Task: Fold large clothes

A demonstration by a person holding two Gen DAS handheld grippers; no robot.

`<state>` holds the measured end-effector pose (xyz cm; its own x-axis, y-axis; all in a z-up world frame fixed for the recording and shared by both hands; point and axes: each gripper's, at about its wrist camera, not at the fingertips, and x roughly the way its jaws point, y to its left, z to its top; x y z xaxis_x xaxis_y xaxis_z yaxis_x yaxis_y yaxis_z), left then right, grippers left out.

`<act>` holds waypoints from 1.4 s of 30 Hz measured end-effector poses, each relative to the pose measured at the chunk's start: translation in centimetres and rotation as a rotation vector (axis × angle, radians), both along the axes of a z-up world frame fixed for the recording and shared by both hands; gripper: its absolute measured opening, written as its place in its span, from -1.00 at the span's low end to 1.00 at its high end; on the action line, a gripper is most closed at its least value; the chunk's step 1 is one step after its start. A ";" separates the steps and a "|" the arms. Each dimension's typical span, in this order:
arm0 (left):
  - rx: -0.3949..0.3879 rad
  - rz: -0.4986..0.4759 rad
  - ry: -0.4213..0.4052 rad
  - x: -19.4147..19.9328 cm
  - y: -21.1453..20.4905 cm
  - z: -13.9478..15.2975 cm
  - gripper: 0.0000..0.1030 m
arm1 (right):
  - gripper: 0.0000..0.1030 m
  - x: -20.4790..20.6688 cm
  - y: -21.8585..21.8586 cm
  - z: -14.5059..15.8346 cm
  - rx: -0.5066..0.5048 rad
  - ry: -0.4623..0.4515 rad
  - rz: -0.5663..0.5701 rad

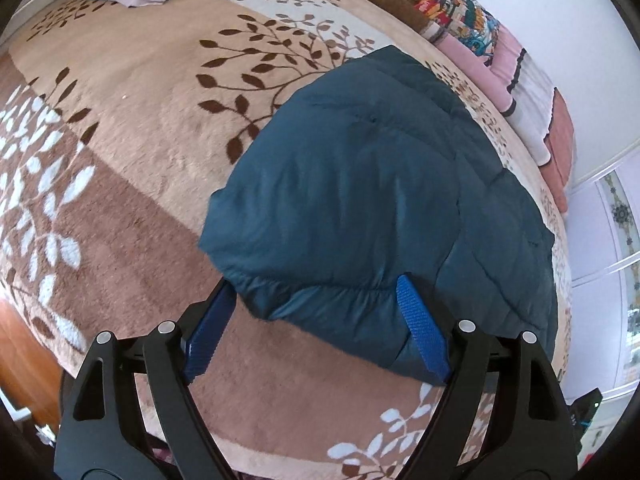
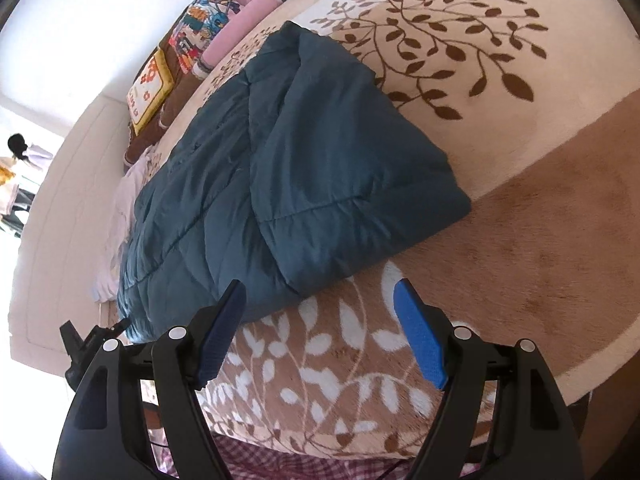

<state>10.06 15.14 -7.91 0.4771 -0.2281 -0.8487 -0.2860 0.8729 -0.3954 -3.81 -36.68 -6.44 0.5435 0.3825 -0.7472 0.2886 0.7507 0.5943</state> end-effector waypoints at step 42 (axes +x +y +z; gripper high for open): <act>0.049 -0.039 -0.200 0.0 0.7 3.8 -0.78 | -0.52 2.5 0.5 0.7 -0.090 -0.060 -0.042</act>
